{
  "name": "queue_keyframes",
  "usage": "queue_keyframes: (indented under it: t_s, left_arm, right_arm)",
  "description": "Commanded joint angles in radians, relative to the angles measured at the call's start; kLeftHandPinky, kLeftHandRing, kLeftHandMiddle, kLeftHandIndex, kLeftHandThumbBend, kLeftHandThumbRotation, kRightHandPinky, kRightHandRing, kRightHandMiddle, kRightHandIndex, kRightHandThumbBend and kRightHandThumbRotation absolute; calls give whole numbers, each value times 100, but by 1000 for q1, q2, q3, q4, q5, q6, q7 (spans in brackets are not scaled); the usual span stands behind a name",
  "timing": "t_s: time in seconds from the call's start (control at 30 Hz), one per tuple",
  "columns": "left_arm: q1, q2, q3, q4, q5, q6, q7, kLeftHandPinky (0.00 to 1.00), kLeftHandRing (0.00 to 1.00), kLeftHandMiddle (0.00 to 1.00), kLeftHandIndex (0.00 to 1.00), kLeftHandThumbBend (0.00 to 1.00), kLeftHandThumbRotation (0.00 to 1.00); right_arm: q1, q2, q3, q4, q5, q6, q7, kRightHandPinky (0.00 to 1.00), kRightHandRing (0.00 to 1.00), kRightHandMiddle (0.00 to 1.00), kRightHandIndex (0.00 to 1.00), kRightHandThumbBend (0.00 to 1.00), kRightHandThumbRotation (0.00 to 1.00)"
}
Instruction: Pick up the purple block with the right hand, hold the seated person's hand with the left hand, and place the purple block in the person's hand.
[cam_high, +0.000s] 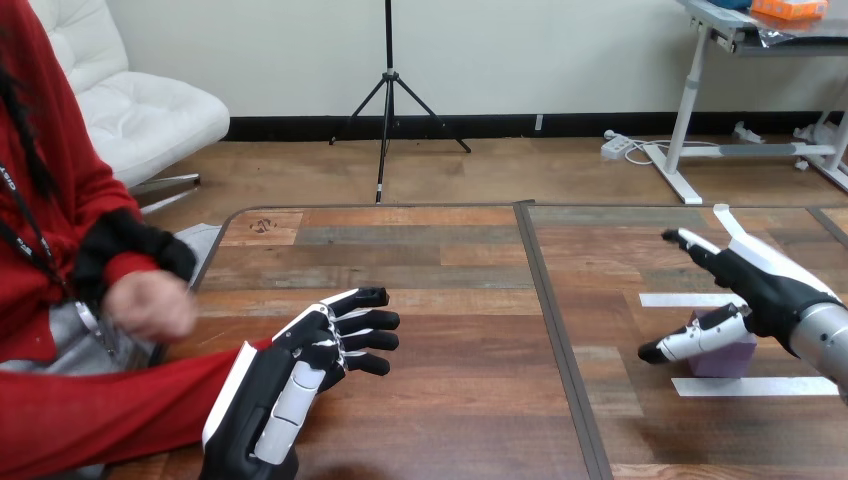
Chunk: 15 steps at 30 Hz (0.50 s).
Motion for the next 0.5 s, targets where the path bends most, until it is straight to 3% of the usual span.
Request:
queue_keyframes:
  t_s: [0.0, 0.47]
  left_arm:
    - [-32, -1, 4, -37, -21, -18, -8, 62, 69, 71, 75, 80, 92]
    - [-28, 1, 1, -37, -18, -21, -9, 61, 68, 71, 76, 81, 92]
  right_arm:
    - [-116, -38, 15, 19, -10, 12, 15, 97, 100, 100, 100, 100, 20]
    - [-154, -53, 52, 66, -53, 76, 34, 93, 100, 100, 100, 100, 15]
